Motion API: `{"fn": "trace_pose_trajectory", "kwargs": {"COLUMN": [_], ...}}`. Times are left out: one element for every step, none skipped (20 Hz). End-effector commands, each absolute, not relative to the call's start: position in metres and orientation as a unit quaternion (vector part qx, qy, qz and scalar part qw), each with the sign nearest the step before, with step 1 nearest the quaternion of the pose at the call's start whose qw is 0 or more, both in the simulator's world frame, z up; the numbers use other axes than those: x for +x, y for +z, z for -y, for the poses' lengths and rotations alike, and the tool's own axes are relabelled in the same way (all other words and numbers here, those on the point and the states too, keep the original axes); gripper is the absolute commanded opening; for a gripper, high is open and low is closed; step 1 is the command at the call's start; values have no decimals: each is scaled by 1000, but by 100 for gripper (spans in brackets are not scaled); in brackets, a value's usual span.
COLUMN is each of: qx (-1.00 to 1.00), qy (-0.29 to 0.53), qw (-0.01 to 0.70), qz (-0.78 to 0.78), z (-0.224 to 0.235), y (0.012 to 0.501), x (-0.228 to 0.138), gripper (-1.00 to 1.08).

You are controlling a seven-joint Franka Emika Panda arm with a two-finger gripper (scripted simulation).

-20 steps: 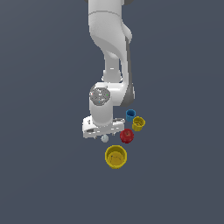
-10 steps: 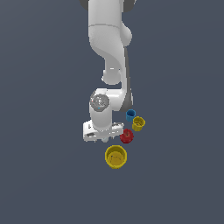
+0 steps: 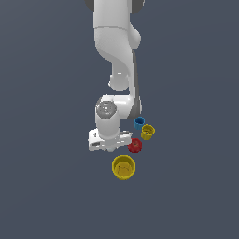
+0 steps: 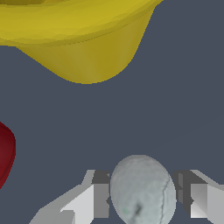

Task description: Pick up a designated object from a clutter of objects.

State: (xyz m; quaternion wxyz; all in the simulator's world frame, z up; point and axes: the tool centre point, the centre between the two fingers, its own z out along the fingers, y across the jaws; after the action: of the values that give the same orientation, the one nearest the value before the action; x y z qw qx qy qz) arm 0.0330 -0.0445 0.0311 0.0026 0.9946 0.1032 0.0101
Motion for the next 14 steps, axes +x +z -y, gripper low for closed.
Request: {"fn": "trace_pose_trajectory", "kwargs": {"qx": [994, 995, 995, 995, 995, 995, 995, 995, 995, 995, 995, 995, 995, 995], "qy": [0, 10, 10, 10, 10, 10, 10, 10, 10, 10, 10, 10, 10, 9], "qw": [0, 3, 3, 3, 3, 3, 3, 3, 3, 3, 3, 3, 3, 2], "qz": [-107, -103, -103, -103, -103, -103, -103, -103, -103, -103, -103, -103, -103, -103], "z": [40, 45, 45, 45, 45, 45, 45, 44, 44, 44, 44, 44, 44, 44], "y": [21, 31, 31, 32, 33, 35, 37, 39, 42, 45, 49, 53, 58, 63], "x": [26, 33, 33, 33, 32, 32, 31, 30, 29, 28, 27, 26, 24, 22], "gripper": [-100, -100, -100, -100, -100, -100, -100, -100, -100, -100, -100, -100, -100, -100]}}
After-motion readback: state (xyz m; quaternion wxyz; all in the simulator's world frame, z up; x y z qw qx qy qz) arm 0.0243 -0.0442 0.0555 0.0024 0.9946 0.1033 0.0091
